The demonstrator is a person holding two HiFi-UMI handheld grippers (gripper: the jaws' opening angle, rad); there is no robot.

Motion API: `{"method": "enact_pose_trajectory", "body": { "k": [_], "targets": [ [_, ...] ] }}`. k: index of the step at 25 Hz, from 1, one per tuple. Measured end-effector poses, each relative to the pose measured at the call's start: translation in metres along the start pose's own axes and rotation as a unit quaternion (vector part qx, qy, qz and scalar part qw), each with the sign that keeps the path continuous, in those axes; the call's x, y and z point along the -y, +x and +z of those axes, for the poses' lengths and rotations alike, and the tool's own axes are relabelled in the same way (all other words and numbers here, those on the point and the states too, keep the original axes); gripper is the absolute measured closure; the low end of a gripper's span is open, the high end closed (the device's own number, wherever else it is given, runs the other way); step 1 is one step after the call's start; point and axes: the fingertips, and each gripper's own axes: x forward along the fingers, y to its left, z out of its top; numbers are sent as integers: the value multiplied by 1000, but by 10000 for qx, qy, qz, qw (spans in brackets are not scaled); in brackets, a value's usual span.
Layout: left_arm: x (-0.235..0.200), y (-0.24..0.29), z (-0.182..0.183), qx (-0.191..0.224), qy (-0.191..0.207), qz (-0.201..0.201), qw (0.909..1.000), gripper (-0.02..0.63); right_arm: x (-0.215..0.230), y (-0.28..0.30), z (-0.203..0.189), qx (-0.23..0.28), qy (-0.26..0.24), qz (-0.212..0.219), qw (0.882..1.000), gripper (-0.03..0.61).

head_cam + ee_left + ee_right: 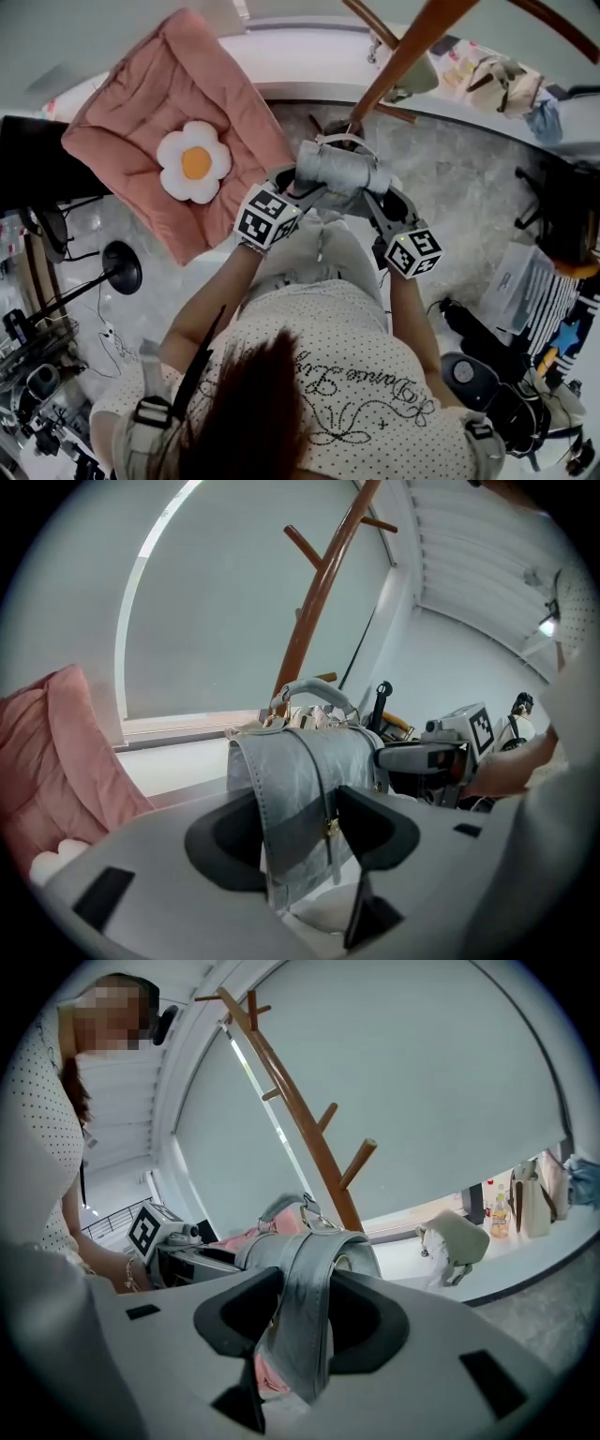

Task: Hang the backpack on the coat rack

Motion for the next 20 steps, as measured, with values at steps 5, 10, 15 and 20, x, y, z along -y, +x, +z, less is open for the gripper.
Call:
{"method": "enact_pose_trajectory", "body": {
  "k": [5, 10, 15, 20],
  "targets": [
    [-1, 15, -6, -76, -143, 15, 9999, 390, 16, 3, -8, -235, 88, 88, 9996, 412],
    [-5, 23, -12, -126, -354, 128, 9992, 388, 25, 10, -12, -533, 54, 251, 9982, 413],
    [-8, 32, -15, -184, -443, 199, 9986, 388, 35, 14, -15, -679, 57, 336, 9971, 413],
    [-14, 38, -20, -307, -415, 232, 9984, 388, 39, 20, -25, -828, 107, 375, 9958, 414]
  ]
}}
